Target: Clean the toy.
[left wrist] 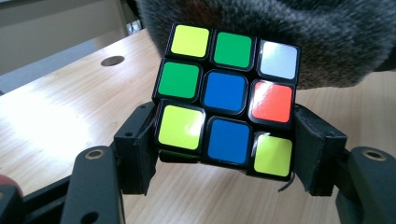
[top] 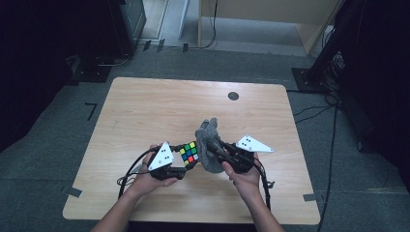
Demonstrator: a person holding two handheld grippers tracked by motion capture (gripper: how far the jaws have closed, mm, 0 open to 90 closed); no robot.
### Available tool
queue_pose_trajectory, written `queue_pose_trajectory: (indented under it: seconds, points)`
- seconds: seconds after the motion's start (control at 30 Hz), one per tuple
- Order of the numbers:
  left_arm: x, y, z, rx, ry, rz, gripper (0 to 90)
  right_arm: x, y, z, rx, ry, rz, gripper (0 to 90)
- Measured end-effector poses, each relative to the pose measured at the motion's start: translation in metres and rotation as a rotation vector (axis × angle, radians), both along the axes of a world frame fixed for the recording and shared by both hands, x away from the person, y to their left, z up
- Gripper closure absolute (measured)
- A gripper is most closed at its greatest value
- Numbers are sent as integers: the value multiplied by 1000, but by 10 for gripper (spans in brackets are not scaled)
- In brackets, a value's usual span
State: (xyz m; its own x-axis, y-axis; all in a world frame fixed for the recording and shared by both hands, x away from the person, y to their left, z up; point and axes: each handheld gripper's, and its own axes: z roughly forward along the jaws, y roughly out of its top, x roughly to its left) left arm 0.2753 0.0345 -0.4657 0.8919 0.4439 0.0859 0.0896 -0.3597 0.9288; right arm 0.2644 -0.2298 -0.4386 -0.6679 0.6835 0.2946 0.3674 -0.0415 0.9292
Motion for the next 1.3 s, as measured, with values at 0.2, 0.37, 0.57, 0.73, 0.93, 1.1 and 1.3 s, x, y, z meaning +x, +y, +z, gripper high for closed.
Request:
queue_pose_trajectory:
  seconds: [0.2, 0.37, 0.57, 0.73, 0.93, 1.1, 1.3]
  points:
    - [1, 4, 3, -17, 1, 7, 340, 9, -2, -17, -54, 64, -48, 688]
    - [2, 3, 1, 22, -12, 33, 340, 8, -8, -14, -39, 49, -70, 687]
    - [0, 1, 3, -7, -2, 3, 339, -3, 4, 0, -19, -29, 18, 677]
    - [3, 4, 2, -9, 11, 23, 340, 7, 0, -14, -81, 37, -48, 682]
    - [3, 0, 0, 37, 4, 52, 340, 2, -1, -3, -27, 4, -21, 686]
    - [2, 1, 3, 9, 13, 39, 339, -2, 9, -4, -79, -24, 4, 685]
    - [5, 6, 4, -15, 22, 57, 340, 8, -3, -15, -97, 50, -60, 689]
